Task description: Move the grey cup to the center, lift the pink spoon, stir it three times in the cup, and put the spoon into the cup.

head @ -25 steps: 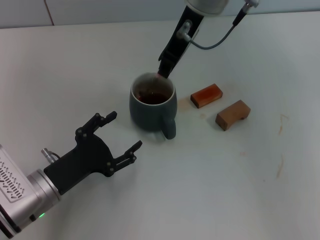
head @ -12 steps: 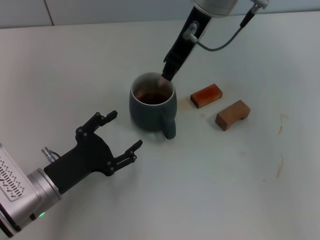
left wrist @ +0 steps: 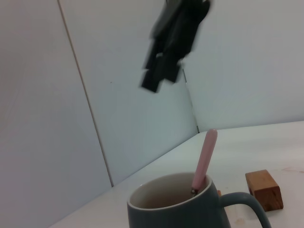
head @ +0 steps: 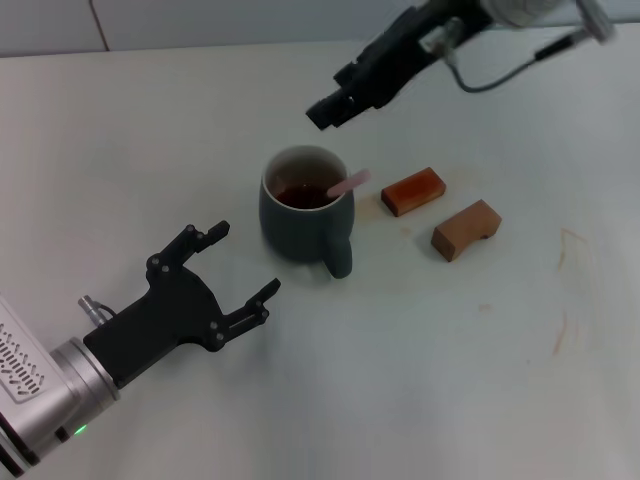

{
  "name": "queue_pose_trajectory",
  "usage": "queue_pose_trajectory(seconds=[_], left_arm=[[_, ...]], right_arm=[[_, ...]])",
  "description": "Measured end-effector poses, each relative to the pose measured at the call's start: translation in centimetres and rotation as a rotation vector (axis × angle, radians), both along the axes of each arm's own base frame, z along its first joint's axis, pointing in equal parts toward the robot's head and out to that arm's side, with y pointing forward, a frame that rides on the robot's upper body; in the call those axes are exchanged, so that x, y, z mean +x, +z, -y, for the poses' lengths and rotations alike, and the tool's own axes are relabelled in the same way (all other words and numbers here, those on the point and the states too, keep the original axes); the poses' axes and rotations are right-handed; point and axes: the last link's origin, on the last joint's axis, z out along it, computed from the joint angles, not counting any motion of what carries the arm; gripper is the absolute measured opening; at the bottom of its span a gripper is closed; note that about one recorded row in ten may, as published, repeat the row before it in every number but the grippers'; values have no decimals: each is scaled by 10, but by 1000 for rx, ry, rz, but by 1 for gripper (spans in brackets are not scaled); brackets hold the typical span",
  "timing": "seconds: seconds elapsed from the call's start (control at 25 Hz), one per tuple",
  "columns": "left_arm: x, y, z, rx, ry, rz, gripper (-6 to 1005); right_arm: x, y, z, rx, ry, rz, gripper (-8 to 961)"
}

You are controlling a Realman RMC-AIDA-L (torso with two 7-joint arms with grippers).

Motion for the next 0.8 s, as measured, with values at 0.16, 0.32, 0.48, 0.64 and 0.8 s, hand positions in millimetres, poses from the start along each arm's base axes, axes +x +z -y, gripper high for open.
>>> queue_pose_trajectory(seconds=[0.16, 0.32, 0.48, 0.64, 0.8], left_arm=[[-1, 1, 0, 2, 5, -2, 846], [-3, 1, 0, 2, 14, -1, 847], [-3, 1, 0, -4, 26, 8, 847], [-3, 1, -1, -4, 28, 8, 847], [-2, 0, -1, -11, 22, 6, 847]], right_arm=[[56, 16, 45, 91, 139, -326, 497], [103, 15, 72, 157, 190, -430, 649], [161, -4, 103, 228, 219, -495, 771], [202, -28, 120, 257, 200, -495, 839], [221, -48, 125, 264, 186, -479, 840]])
